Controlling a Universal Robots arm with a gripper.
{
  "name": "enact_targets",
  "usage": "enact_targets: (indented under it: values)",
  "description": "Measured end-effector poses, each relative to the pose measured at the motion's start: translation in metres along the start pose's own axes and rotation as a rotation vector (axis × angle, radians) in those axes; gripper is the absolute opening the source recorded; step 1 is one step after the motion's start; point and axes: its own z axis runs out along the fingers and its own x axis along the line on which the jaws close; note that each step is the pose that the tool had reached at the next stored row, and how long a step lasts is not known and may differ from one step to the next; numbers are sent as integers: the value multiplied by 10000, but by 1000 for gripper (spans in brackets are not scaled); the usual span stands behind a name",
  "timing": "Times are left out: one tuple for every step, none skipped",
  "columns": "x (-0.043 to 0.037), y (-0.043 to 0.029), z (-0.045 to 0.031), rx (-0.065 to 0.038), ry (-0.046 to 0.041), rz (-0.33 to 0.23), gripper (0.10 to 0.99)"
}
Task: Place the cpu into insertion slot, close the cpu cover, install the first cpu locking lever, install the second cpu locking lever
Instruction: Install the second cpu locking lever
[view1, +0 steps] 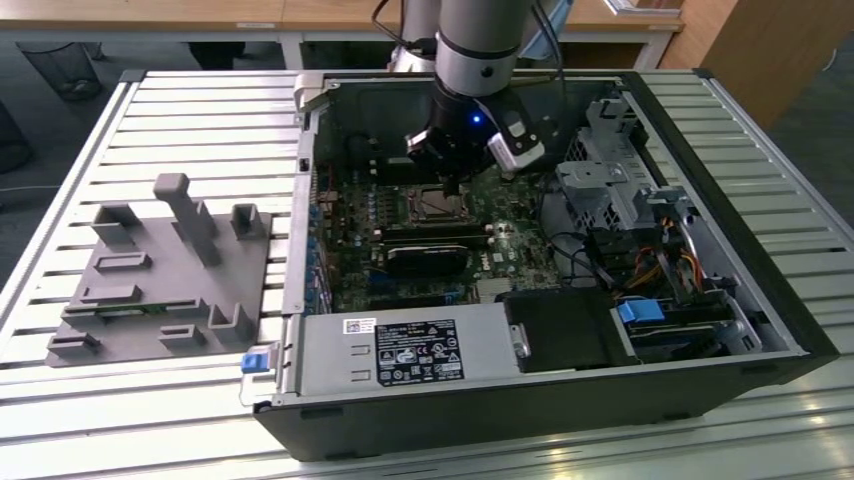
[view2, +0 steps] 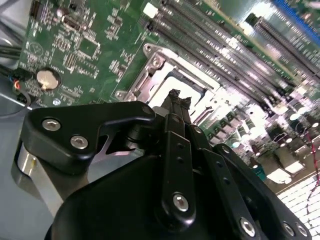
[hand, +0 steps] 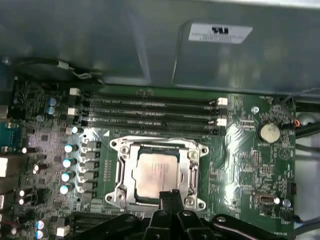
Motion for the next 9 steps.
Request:
enact_targets:
  values:
    - [2, -35, 1, 1, 0, 1, 122]
    - [2, -54, 1, 0, 0, 1, 122]
    - [3, -71, 3, 0, 0, 1, 122]
    - [4, -88, 4, 0, 0, 3, 122]
    - [5, -101, 6, 0, -1, 10, 122]
    - [7, -115, 8, 0, -2, 20, 122]
    - [8, -131, 8, 0, -3, 33, 122]
    - [9, -143, 9, 0, -4, 45, 122]
    - [11, -152, 9, 0, -5, 58, 122]
